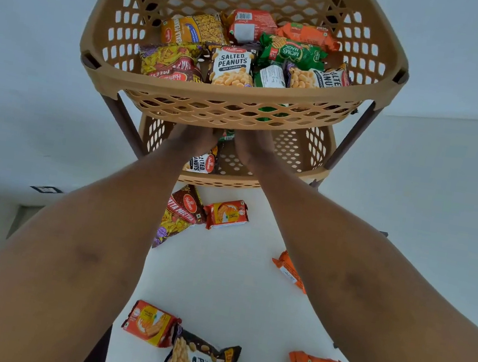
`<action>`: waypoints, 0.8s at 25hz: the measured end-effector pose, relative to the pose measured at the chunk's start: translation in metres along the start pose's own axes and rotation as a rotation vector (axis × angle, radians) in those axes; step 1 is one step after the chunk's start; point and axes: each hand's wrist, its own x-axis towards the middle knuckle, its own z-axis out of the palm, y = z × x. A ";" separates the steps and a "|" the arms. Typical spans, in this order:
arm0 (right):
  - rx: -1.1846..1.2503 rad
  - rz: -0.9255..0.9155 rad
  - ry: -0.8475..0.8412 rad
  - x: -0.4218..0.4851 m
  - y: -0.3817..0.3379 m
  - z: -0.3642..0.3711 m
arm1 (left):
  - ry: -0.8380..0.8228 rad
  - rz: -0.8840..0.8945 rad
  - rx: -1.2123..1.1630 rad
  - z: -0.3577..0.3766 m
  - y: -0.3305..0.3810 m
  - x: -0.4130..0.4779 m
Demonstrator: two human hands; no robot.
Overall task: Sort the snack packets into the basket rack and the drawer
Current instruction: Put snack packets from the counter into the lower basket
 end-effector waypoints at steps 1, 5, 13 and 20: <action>-0.073 -0.008 -0.048 -0.007 -0.001 -0.003 | 0.056 0.013 -0.002 -0.002 0.003 -0.008; -0.233 -0.074 -0.082 -0.049 -0.004 -0.025 | 0.179 -0.051 -0.021 -0.012 0.021 -0.046; -0.203 -0.119 0.150 -0.163 0.032 -0.027 | 0.303 -0.091 -0.044 0.031 0.093 -0.139; -0.246 0.045 0.157 -0.248 0.108 -0.057 | 0.225 0.024 0.021 0.085 0.179 -0.180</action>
